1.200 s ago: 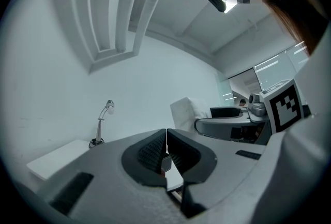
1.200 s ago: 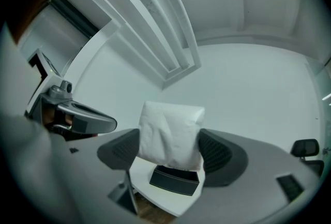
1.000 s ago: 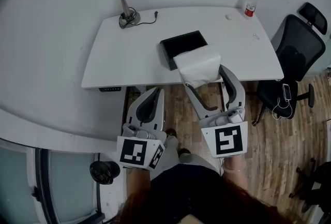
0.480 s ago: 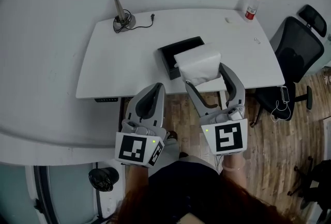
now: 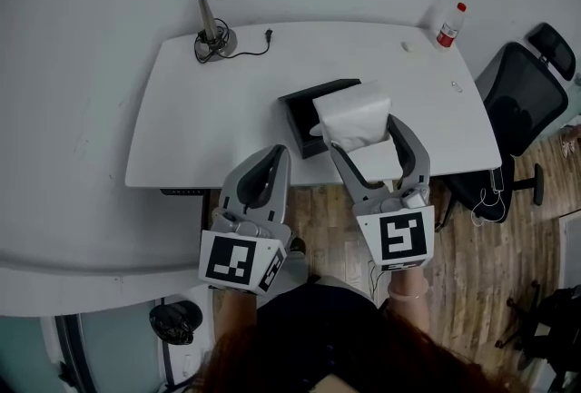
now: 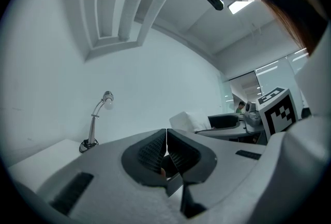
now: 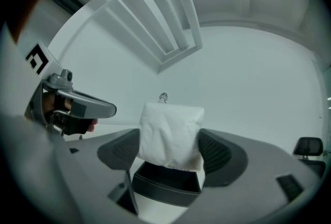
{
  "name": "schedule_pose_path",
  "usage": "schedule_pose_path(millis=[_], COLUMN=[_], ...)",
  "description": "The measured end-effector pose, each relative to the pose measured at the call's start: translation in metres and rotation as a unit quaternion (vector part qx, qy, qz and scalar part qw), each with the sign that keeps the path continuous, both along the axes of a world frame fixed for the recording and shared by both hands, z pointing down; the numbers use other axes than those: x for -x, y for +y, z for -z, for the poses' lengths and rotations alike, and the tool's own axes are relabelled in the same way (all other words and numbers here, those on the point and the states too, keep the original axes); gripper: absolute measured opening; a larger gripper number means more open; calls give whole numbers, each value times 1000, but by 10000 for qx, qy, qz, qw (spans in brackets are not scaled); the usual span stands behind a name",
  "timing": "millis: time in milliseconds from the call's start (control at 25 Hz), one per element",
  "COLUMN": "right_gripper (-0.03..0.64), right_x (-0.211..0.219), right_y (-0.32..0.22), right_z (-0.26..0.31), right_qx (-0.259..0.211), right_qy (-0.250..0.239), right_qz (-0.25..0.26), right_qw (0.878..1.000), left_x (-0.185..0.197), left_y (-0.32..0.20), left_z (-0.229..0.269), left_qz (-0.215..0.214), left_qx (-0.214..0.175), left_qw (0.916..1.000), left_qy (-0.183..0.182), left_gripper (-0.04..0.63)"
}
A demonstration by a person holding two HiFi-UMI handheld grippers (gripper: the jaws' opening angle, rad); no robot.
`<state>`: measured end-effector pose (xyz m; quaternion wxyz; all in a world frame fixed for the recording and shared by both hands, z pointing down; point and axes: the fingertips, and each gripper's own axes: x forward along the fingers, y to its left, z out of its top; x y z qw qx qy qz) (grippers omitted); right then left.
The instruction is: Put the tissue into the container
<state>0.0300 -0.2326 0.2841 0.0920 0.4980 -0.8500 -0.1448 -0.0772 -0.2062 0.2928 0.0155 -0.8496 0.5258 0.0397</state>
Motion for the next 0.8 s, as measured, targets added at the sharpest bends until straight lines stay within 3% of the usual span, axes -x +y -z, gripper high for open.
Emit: schedule_pose_path(millis=[800], right_gripper=[379], right_x=[18], right_y=[-75], right_z=[-65], right_qx=[960], right_qy=[470], right_qz=[-27], right_qw=[9943], left_x=[23], left_y=[-73], left_z=[-34], left_qz=[3], left_qx=[392], left_qw=[9988], left_qy=[277], left_gripper=[29])
